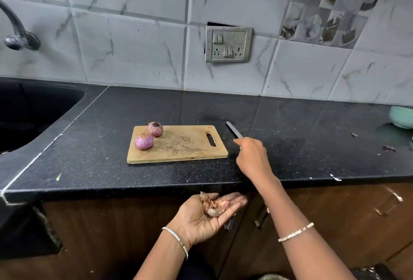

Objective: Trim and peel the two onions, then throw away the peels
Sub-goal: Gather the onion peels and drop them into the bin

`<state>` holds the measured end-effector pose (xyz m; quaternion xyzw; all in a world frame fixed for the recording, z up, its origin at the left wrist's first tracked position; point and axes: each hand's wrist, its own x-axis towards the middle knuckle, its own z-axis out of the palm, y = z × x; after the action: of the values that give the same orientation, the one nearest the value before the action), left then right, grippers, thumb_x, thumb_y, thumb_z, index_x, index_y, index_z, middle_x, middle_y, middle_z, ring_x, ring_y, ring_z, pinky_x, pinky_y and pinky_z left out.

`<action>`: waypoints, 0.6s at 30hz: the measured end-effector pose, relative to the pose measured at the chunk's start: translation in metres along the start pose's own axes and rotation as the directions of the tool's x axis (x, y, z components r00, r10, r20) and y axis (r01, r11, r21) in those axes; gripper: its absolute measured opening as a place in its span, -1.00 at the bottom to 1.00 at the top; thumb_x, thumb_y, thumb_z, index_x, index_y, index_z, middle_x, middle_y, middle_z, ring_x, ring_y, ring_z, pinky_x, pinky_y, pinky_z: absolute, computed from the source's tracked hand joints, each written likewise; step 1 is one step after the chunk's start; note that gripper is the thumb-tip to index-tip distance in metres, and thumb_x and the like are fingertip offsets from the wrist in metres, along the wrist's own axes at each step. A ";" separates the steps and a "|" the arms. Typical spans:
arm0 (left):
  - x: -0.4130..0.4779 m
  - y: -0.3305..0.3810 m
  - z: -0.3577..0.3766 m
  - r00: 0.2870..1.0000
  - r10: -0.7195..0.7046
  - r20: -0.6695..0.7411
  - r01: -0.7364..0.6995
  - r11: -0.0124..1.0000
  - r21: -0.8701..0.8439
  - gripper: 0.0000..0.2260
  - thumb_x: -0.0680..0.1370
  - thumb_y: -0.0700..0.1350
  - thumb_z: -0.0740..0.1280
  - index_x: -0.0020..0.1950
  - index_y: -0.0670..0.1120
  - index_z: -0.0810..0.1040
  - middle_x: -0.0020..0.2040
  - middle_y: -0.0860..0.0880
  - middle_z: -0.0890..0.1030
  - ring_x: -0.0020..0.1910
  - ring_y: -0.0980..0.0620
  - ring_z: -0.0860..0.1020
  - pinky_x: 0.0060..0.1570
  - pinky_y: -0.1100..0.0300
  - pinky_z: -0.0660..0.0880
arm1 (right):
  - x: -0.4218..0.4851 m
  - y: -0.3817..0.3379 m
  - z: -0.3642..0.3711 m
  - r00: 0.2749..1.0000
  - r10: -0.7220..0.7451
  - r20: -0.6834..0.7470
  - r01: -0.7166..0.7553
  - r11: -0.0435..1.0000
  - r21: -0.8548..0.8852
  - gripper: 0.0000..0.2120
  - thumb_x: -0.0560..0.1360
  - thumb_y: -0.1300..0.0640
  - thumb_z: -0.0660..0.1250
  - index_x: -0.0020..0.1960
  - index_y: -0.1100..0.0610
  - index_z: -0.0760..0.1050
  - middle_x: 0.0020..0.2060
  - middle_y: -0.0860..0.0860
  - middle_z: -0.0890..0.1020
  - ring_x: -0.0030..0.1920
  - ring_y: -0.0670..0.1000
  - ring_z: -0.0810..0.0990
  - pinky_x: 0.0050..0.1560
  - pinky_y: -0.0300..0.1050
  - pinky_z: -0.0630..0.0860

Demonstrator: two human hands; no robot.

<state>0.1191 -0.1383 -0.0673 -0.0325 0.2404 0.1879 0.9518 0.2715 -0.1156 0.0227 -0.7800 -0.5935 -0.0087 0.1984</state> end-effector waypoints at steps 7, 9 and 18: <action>-0.003 0.003 -0.002 0.999 -0.006 0.044 0.006 1.000 0.006 -0.58 0.60 -0.24 0.09 0.33 -0.51 0.44 0.33 -0.48 0.48 0.33 -0.37 0.45 0.05 -0.32 0.50 | 0.013 0.001 0.010 0.993 -0.004 0.114 0.023 0.986 -0.166 -0.74 0.55 0.33 0.28 0.21 0.19 0.58 0.16 0.19 0.62 0.18 0.18 0.58 0.06 -0.02 0.52; -0.002 0.003 -0.003 0.999 0.003 0.043 -0.004 1.000 0.017 -0.58 0.60 -0.24 0.10 0.33 -0.51 0.44 0.33 -0.48 0.47 0.34 -0.37 0.45 0.05 -0.33 0.49 | 0.013 0.001 0.012 0.996 0.001 0.088 0.013 0.987 -0.159 -0.81 0.55 0.32 0.29 0.11 0.20 0.60 0.09 0.17 0.64 0.13 0.16 0.59 -0.05 -0.07 0.48; 0.007 0.007 -0.008 0.986 0.169 0.003 -0.168 0.980 0.105 -0.78 0.48 -0.30 0.18 -0.03 -0.39 0.56 -0.18 -0.30 0.64 -0.26 -0.20 0.69 -0.26 0.00 0.66 | -0.092 -0.032 0.020 0.961 -0.267 -0.072 0.272 0.959 0.075 -0.54 0.56 0.38 0.17 0.42 0.15 0.49 0.31 -0.01 0.57 0.32 -0.02 0.46 0.38 -0.24 0.32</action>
<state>0.1191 -0.1303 -0.0772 0.0375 0.2547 0.2546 0.9321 0.2100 -0.1869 -0.0084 -0.6821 -0.6877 -0.0345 0.2463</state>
